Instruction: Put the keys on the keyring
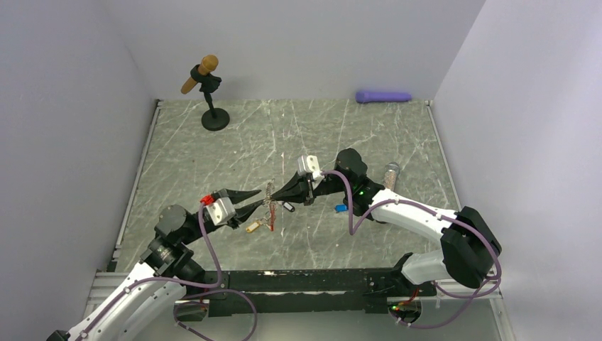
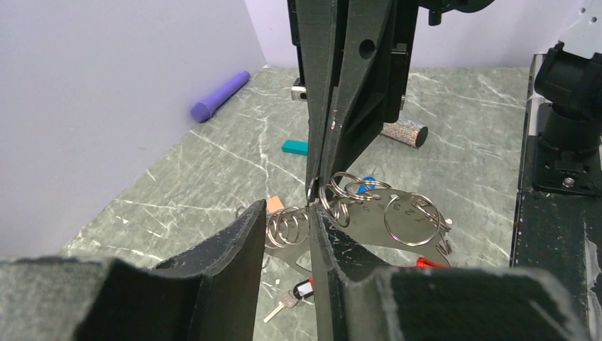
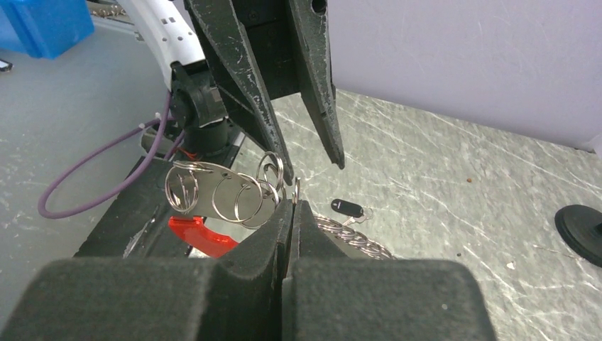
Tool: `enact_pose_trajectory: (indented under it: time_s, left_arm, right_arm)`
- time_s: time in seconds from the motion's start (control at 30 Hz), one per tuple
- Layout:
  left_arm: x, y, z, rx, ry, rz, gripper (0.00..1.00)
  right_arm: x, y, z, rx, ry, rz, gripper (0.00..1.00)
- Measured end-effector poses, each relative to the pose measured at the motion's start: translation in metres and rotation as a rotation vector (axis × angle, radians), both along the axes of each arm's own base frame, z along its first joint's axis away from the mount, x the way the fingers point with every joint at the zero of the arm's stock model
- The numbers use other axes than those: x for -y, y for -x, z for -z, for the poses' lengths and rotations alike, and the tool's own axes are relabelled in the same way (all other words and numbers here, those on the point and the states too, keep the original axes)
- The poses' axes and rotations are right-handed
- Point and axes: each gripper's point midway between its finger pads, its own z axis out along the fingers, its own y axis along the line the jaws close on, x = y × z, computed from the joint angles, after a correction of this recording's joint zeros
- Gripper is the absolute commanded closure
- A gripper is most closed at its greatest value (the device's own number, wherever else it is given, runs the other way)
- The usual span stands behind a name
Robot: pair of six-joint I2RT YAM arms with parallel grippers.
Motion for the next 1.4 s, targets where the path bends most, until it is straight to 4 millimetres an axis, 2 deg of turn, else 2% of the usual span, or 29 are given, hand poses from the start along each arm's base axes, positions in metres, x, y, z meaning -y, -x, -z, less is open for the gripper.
enact_pose_trajectory:
  time_s: [0.23,0.6,1.4]
  left_arm:
    - [0.006,0.003,0.006,-0.014,-0.018,0.041,0.69]
    - [0.016,0.000,0.016,-0.048,-0.044,0.080,0.84]
    - [0.016,0.002,0.009,-0.039,-0.017,0.091,0.87]
  right_arm:
    - [0.000,0.000,0.000,0.000,0.000,0.000,1.00]
    - [0.001,-0.001,0.000,-0.007,0.001,0.004,1.00]
    - [0.001,-0.001,0.000,-0.010,0.002,0.004,1.00]
